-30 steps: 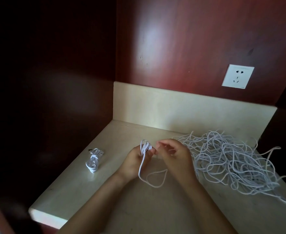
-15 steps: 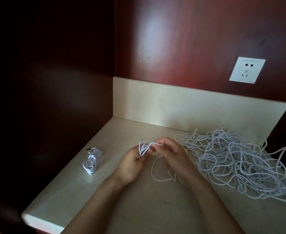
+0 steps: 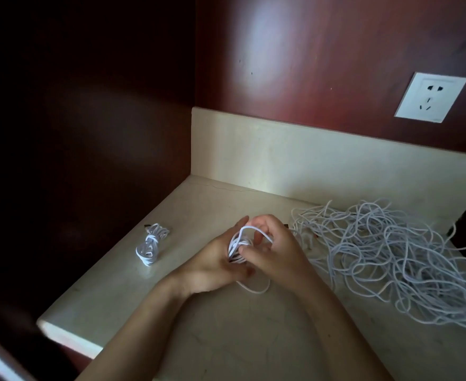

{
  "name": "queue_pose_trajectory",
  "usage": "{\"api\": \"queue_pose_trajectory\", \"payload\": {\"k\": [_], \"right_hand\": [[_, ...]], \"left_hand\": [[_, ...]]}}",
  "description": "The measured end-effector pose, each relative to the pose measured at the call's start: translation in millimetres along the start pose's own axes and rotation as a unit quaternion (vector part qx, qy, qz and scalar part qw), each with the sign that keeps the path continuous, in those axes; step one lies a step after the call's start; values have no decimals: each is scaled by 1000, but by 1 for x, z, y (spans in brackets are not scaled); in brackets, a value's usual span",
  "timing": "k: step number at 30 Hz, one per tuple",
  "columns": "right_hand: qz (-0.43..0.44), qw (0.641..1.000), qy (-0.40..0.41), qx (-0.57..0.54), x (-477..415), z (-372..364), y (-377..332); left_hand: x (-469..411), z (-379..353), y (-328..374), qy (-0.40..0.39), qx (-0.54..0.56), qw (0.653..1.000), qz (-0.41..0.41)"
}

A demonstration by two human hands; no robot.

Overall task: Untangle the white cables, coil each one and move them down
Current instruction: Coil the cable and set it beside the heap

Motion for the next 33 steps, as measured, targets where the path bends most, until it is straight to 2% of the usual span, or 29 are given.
{"api": "queue_pose_trajectory", "payload": {"k": [7, 11, 13, 18, 22, 24, 26, 28, 30, 33], "right_hand": [[21, 1000, -17, 11, -3, -3, 2], [0, 996, -84, -19, -3, -5, 0], [-25, 992, -107, -68, -1, -4, -2], [-159, 957, -132, -203, -6, -5, 5], [-215, 914, -151, -309, 0, -14, 7], [-221, 903, -156, -333, 2, -16, 6], [-222, 900, -155, -341, 2, -16, 4], [-217, 905, -145, -336, 4, -15, 1], [-203, 920, -127, -309, 10, -14, -1], [-166, 947, -93, -258, 15, -7, -2]], "left_hand": [[-1, -2, 3, 8, 1, 999, -45], [0, 3, 0, 18, -74, 995, -66], [0, 5, -6, 29, -121, 991, -54], [-2, 5, -5, 91, -196, 974, -71], [3, 7, 3, 137, -57, 987, -63], [4, 10, 8, 150, 10, 986, -66], [2, 15, 12, 199, 31, 978, -58], [-2, 18, 10, 240, 54, 969, -36], [-3, 15, 7, 246, 97, 964, -15], [1, 17, 8, 230, 67, 970, -50]]}}
Point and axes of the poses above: each hand's wrist, its own x-axis away from the middle knuckle, its own z-axis out of the back of the hand, y = z × x, the point moved 5 cm from there along -x, towards the middle knuckle, and after that the axes turned 13 degrees about -z, right-handed, at the moved point
